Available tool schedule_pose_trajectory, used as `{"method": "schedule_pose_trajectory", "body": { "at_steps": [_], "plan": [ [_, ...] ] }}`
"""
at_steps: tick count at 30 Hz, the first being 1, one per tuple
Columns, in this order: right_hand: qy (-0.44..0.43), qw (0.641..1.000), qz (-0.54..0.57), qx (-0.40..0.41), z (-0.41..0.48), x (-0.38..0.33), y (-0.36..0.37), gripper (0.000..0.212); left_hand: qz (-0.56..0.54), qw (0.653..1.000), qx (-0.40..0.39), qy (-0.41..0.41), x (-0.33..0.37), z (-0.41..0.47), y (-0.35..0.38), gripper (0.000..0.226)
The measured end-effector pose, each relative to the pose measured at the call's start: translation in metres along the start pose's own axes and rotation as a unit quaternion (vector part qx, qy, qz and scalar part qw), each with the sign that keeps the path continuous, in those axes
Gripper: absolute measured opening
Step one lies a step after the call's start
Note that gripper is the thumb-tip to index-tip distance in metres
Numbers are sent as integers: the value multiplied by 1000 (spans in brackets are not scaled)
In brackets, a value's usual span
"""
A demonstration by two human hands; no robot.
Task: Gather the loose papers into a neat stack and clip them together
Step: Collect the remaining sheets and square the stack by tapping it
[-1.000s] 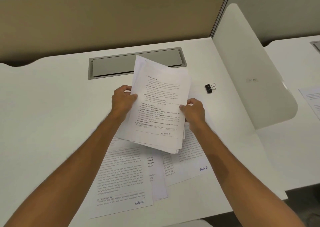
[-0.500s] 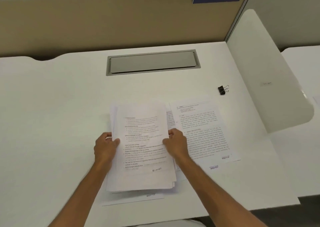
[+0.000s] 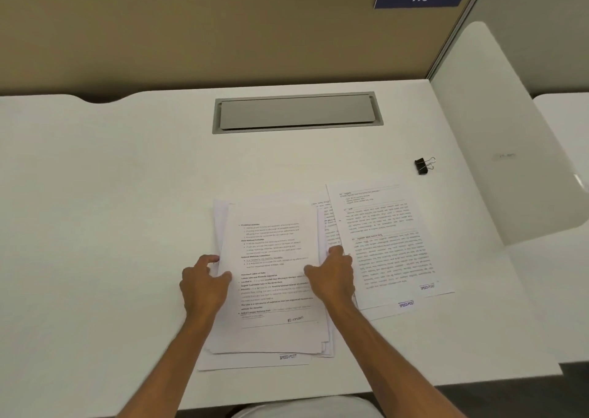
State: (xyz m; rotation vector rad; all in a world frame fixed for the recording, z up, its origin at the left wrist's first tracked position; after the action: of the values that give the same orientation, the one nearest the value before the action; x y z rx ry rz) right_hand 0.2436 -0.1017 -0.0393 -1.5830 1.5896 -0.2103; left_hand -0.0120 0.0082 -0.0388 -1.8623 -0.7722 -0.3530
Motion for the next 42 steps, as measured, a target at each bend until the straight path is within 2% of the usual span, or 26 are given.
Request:
{"method": "schedule_pose_trajectory", "body": {
  "at_steps": [1,5,8,13,16,19,22,25,31,37,40,42],
  "plan": [
    [8,1000,16,-3,1,-1,0,70,-13,1000,-10,0,1,-1,0,41],
    [8,996,85,-30,5,0,3,33,-62,996,-63,-2,5,-5,5,47],
    [-1,988,139,-62,9,2,4,35,-93,991,-100,-6,4,-9,10,48],
    [-37,964,223,-136,8,-3,-1,54,-132,985,-104,-40,-7,-6,11,54],
    [-55,950,263,-160,9,-5,-15,56,-190,972,-126,-49,-9,-4,13,43],
    [-67,932,299,-195,17,2,-33,47,-231,962,-141,-34,3,-10,13,35],
    [-81,917,327,-214,31,15,-55,50,-270,942,-200,-8,29,-24,25,28],
    [-105,932,294,-185,45,25,-86,48,-265,933,-241,22,59,-41,48,18],
    [-90,978,182,-41,81,50,-146,34,-220,956,-190,41,110,-62,110,13],
    [-87,992,34,88,104,60,-182,13,-183,970,-156,48,149,-76,145,21],
    [-51,989,-40,130,110,68,-185,22,-167,976,-133,42,155,-80,153,16],
    [-23,989,-41,138,111,74,-185,26,-162,979,-123,36,157,-82,156,15]
  ]
}}
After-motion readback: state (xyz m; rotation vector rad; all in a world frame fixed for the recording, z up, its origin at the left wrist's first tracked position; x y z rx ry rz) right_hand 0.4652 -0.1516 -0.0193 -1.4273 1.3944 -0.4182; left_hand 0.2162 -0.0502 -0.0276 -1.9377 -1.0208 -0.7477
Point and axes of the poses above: each hand's wrist, its own z-axis towards the middle knuckle, its own y-axis out of the palm, x = y × z, the point moved 7 cm from there along z, towards the middle knuckle, and after that the axes turned 2 degrees about y, right-handed, at the moved point
